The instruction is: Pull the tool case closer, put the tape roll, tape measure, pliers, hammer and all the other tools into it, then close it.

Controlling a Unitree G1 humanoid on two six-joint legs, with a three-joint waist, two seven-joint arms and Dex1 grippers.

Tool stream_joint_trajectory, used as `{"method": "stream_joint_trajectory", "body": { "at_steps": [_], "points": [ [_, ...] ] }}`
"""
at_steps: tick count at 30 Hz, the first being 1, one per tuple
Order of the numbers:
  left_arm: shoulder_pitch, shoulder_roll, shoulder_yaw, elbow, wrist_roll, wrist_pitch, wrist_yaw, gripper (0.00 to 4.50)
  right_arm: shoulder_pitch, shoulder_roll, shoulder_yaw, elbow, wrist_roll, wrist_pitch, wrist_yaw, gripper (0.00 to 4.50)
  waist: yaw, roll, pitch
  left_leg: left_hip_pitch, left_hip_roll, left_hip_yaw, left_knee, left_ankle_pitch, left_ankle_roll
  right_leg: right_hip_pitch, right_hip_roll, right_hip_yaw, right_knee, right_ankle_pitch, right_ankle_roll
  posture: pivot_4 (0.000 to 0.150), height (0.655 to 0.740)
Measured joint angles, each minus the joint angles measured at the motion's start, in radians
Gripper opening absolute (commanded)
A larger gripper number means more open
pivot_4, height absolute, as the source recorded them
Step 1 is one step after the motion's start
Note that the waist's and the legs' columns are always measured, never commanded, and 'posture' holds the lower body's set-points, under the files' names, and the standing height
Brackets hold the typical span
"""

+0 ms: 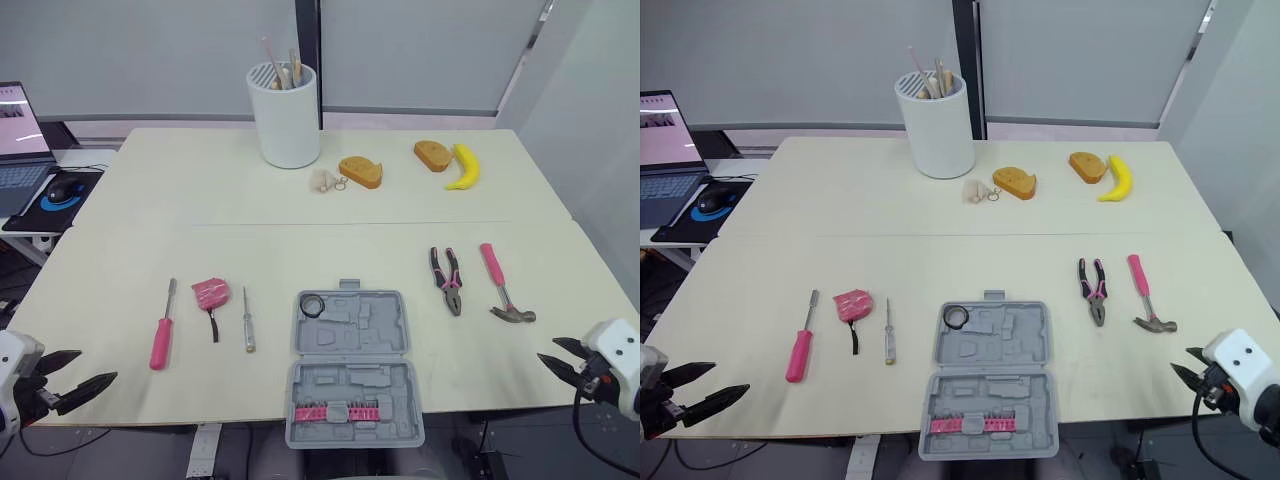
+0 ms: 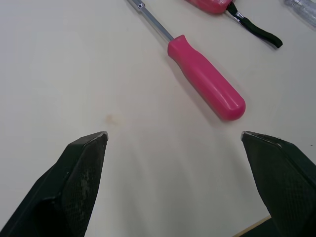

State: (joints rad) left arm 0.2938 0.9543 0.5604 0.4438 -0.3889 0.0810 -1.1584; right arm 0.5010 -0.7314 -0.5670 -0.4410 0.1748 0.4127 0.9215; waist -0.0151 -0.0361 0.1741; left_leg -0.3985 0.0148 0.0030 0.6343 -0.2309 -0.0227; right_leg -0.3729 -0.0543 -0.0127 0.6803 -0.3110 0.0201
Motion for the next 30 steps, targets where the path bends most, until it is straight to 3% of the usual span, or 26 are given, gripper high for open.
{"method": "stream_joint_trajectory", "body": {
  "at_steps": [5,6,11,17,23,30],
  "points": [
    [0.01,-0.012,0.0,-0.033,-0.002,0.013,0.018,4.5,0.0,-0.001,0.0,0.026,0.007,-0.024,-0.004,4.32,-0.001,0.0,-0.001,0.0,0.0,0.0,0.0,0.0,0.0,0.0,0.0,0.0,0.0,0.0,-0.001,0.15,0.7303],
    [0.01,-0.015,0.0,-0.039,-0.003,0.02,0.022,4.5,-0.001,-0.003,0.0,0.036,0.006,-0.032,-0.004,4.42,0.0,0.0,-0.001,0.0,0.0,0.0,0.0,0.0,0.0,0.0,-0.001,0.0,0.0,0.0,-0.002,0.15,0.7303],
    [0.031,-0.023,0.006,-0.094,-0.006,0.049,0.048,4.5,-0.053,-0.029,0.013,0.053,0.007,-0.063,-0.003,4.42,0.003,0.0,-0.001,-0.001,0.0,0.001,0.0,0.0,0.0,-0.001,0.0,0.0,0.0,-0.001,-0.003,0.15,0.7303],
    [0.1,-0.144,0.038,-0.357,-0.072,0.185,0.158,4.5,-0.291,-0.14,0.181,-0.062,0.109,-0.021,0.069,4.42,-0.003,0.001,0.0,0.0,0.001,0.001,0.0,0.0,0.0,0.0,0.0,0.0,0.0,0.0,-0.002,0.15,0.7303],
    [0.154,-0.366,0.029,-0.719,-0.114,0.343,0.423,4.5,-0.626,-0.183,0.434,-0.152,0.249,0.105,0.131,4.42,0.005,-0.001,0.0,-0.002,0.0,0.0,0.001,0.0,0.0,0.0,0.0,-0.001,-0.001,0.001,0.0,0.15,0.7303],
    [0.09,-0.605,-0.097,-0.969,-0.092,0.512,0.791,4.5,-0.817,-0.146,0.625,-0.123,0.279,0.159,0.15,4.42,0.026,-0.002,0.0,-0.002,-0.002,-0.004,0.006,0.0,0.0,0.003,0.001,-0.002,0.0,0.002,0.001,0.15,0.7303]
  ]
}}
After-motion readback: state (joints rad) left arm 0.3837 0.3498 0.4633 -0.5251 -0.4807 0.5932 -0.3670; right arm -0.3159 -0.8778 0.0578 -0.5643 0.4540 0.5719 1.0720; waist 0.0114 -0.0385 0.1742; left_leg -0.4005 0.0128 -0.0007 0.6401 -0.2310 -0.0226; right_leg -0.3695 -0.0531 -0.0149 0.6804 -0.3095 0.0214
